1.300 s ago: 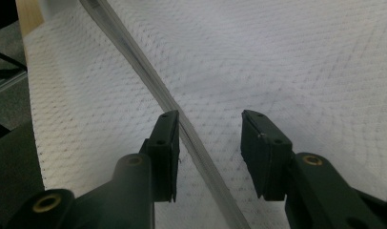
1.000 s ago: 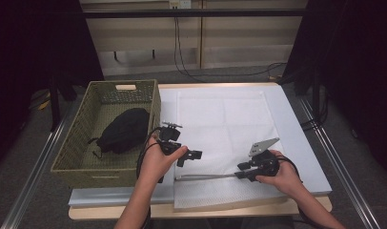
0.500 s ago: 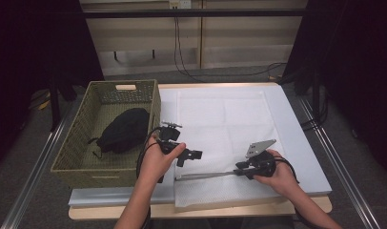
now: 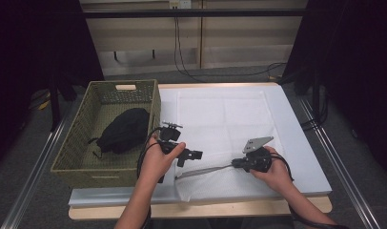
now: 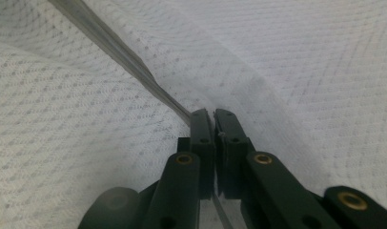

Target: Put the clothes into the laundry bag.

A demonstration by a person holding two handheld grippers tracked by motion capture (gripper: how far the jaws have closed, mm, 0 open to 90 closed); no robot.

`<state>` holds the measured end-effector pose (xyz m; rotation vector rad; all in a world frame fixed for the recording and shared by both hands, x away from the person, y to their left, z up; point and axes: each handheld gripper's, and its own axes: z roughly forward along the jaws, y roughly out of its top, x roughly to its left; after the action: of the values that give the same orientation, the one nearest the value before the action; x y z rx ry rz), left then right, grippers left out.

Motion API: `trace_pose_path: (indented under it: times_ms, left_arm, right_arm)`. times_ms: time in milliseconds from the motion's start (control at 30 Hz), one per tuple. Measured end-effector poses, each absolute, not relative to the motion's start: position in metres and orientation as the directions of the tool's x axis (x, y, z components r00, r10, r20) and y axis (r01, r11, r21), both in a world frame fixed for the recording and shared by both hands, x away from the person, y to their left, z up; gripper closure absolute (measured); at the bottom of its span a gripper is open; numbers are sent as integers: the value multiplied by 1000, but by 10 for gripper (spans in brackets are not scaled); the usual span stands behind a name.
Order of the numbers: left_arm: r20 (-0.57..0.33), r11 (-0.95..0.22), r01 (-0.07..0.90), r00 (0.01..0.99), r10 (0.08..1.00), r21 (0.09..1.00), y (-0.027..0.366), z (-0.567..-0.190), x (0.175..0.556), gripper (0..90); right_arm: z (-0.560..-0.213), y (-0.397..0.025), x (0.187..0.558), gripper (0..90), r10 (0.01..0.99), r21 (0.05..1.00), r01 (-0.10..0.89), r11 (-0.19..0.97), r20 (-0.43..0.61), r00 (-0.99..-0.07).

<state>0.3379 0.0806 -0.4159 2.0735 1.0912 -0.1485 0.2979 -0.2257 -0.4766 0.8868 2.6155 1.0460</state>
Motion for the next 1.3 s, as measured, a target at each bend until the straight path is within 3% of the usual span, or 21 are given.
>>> trace_pose_path:
  times_ms: [567,767,867,1033,1100,1300]
  left_arm:
    - [-425,-351,740,635,645,573,77,-418,337,45]
    - [-429,-344,744,629,648,572,77,-418,337,45]
    - [-430,-346,745,630,647,571,77,-418,337,45]
    - [-427,-354,744,632,647,566,76,-418,337,45]
    - [-431,-347,746,629,647,568,76,-418,336,45]
    - [-427,-355,745,632,647,565,76,-419,337,45]
  right_arm:
    - [-466,-237,299,882,613,706,549,449,204,-764]
    - [-473,-236,295,881,591,682,556,475,221,-776]
    - [-474,-236,293,874,590,675,557,484,218,-777]
    - [-478,-231,291,780,578,669,522,529,167,-799]
    - [-476,-228,291,788,564,666,484,567,114,-818]
    - [-478,-227,293,864,575,670,483,563,102,-811]
